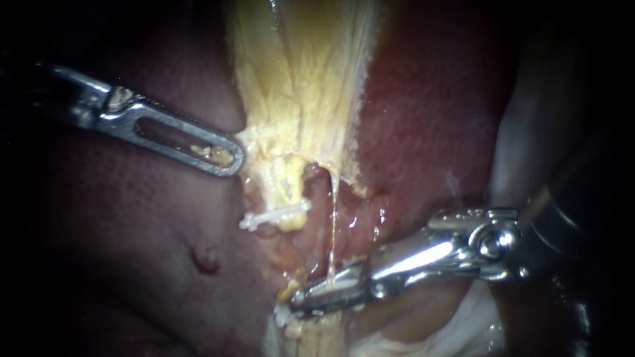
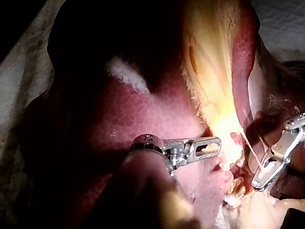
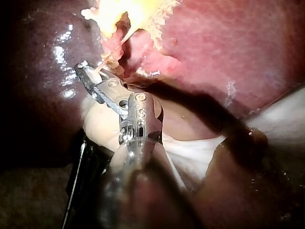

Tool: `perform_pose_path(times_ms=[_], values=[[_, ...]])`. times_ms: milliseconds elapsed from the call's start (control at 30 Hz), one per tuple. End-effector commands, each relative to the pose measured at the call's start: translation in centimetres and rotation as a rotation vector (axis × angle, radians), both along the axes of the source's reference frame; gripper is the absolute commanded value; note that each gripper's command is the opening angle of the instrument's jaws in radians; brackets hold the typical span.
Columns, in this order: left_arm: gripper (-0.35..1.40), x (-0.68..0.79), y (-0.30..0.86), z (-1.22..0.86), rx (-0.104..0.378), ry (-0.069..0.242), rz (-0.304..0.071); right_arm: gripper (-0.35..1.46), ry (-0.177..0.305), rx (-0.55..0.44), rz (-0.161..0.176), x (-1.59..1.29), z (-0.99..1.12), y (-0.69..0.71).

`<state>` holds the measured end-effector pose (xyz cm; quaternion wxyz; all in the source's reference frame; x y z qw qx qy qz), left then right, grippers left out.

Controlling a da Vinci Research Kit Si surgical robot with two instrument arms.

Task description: Going back second clip right tube

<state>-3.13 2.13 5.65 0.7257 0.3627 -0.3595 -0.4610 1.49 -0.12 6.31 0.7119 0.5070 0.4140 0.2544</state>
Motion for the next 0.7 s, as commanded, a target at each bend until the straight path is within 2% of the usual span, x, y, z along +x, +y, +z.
perform_pose_path(times_ms=[33, 467, 533, 633, 700], values=[[-0.35, 0.00, 0.00, -0.01, 0.000, 0.000, -0.001, -0.35, 0.000, 0.000, 0.001, 0.00, 0.00, 0.00], [-0.35, 0.00, 0.01, 0.01, 0.000, 0.000, 0.000, -0.35, 0.000, 0.001, 0.001, -0.01, 0.01, 0.02], [-0.35, 0.00, 0.01, 0.01, 0.000, 0.000, 0.000, -0.32, 0.003, -0.001, 0.022, -0.01, 0.01, 0.02], [-0.35, 0.00, 0.01, 0.01, 0.000, 0.000, 0.000, 0.17, 0.018, 0.004, 0.054, -0.03, 0.03, 0.03], [-0.35, 0.01, 0.01, 0.01, 0.000, 0.000, 0.000, 0.36, 0.012, -0.003, 0.086, -0.02, 0.05, 0.04]])
